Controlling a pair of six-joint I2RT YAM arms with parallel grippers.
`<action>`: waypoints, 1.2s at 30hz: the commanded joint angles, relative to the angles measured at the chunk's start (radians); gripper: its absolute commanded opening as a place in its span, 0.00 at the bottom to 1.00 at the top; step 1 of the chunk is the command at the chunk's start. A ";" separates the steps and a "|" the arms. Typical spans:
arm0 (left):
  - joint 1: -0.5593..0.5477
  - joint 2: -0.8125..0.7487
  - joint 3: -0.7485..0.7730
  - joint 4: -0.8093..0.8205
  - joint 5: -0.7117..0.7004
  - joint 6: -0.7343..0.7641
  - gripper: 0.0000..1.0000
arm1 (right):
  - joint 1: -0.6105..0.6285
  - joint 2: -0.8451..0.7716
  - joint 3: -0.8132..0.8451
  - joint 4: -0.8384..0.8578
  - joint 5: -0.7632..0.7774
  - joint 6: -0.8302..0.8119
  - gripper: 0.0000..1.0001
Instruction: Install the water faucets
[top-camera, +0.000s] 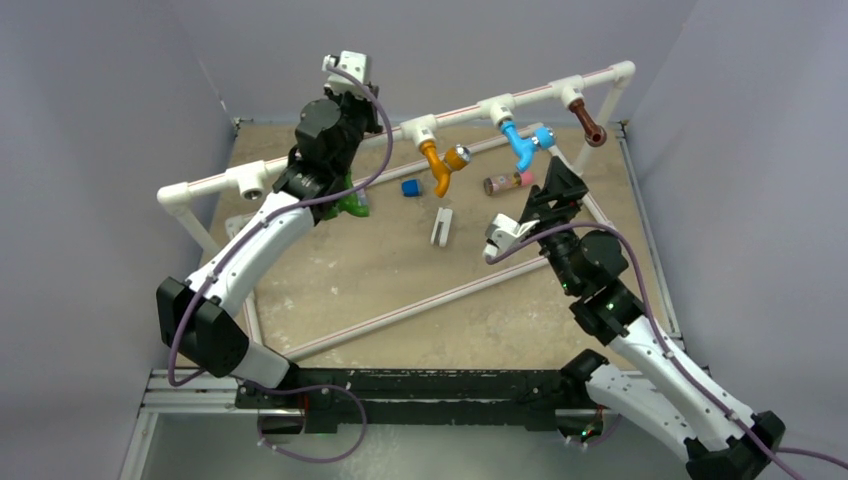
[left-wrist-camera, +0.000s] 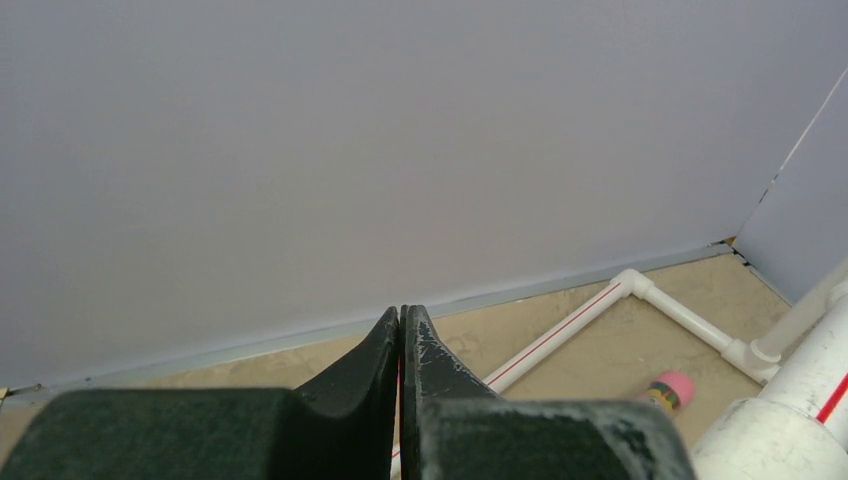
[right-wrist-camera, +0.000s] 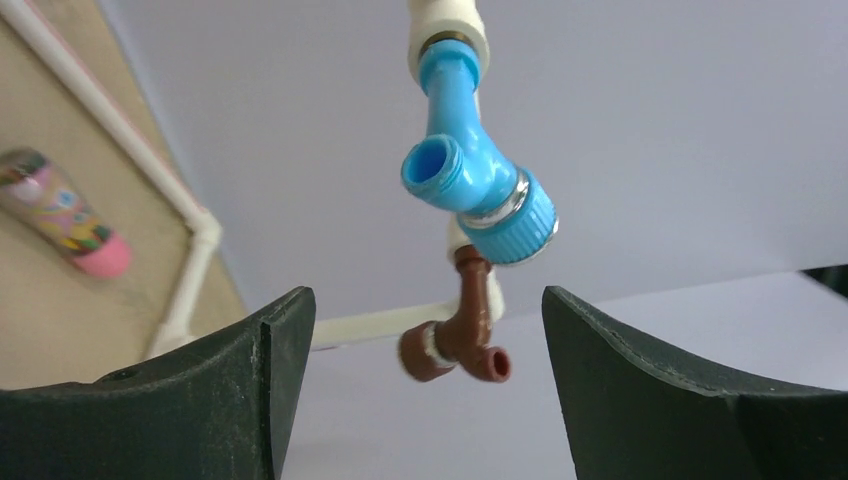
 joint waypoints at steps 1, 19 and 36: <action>-0.045 0.106 -0.059 -0.377 0.021 -0.023 0.00 | -0.002 0.036 0.004 0.247 0.004 -0.319 0.86; -0.042 0.076 -0.118 -0.357 0.002 -0.056 0.00 | 0.003 0.255 0.098 0.387 -0.002 -0.441 0.86; -0.040 0.070 -0.132 -0.353 0.021 -0.049 0.00 | 0.003 0.306 0.075 0.422 0.079 -0.232 0.51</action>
